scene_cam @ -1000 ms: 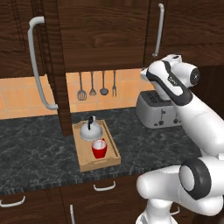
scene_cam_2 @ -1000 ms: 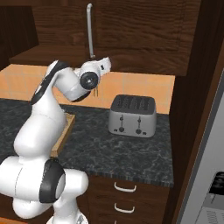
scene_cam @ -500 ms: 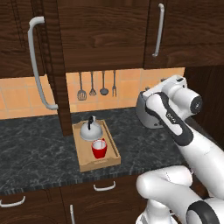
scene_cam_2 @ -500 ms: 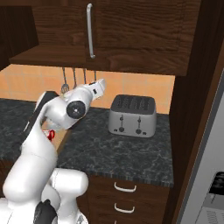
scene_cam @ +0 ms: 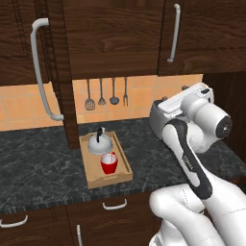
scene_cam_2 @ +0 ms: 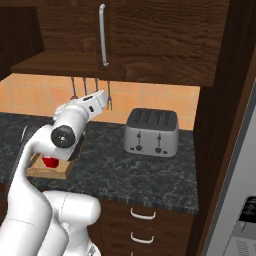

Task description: Pick the kettle from the counter and place it on the tray. Then pick the mug from the cabinet and place it on the tray. Then close the cabinet doors.

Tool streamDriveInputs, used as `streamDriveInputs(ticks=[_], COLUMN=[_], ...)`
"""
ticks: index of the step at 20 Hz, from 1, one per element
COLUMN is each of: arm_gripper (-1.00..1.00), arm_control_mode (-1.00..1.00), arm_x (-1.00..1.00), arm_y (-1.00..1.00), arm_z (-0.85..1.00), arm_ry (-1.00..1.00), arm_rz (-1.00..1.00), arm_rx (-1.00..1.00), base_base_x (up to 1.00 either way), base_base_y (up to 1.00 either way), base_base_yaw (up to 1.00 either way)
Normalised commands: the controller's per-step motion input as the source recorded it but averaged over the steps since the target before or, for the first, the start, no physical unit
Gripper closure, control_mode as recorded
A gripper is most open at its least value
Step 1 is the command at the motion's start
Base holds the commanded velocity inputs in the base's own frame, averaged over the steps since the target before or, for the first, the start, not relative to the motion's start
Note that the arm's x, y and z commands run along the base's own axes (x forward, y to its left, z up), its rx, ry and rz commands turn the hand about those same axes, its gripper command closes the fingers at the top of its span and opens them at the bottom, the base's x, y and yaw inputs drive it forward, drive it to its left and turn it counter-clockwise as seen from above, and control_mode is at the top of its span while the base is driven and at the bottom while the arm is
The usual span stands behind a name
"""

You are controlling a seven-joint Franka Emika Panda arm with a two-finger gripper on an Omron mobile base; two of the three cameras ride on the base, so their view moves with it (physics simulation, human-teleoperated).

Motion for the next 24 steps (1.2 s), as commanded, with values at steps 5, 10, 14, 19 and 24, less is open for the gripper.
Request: streamDriveInputs(ticks=[5, 10, 14, 19, 24], arm_gripper=[-1.00, -1.00, -1.00, -1.00, -1.00], arm_control_mode=[-1.00, -1.00, -1.00, -1.00, -1.00], arm_x=[-0.76, -0.65, -0.44, -0.06, -0.07], arm_y=[0.70, 0.88, 0.99, 0.30, 0.02], arm_z=[0.05, 0.33, 0.00, -0.25, -0.04], arm_ry=[0.01, 0.00, 0.05, 0.02, -0.07], arm_rz=[-0.04, -0.07, -0.11, -0.01, -0.08], arm_rx=[-0.12, -0.13, -0.26, -0.18, -0.02], base_base_x=[0.00, 0.00, 0.00, 0.00, 0.00], base_base_y=[0.00, 0.00, 0.00, 0.00, 0.00], base_base_yaw=[0.00, 0.00, 0.00, 0.00, 0.00])
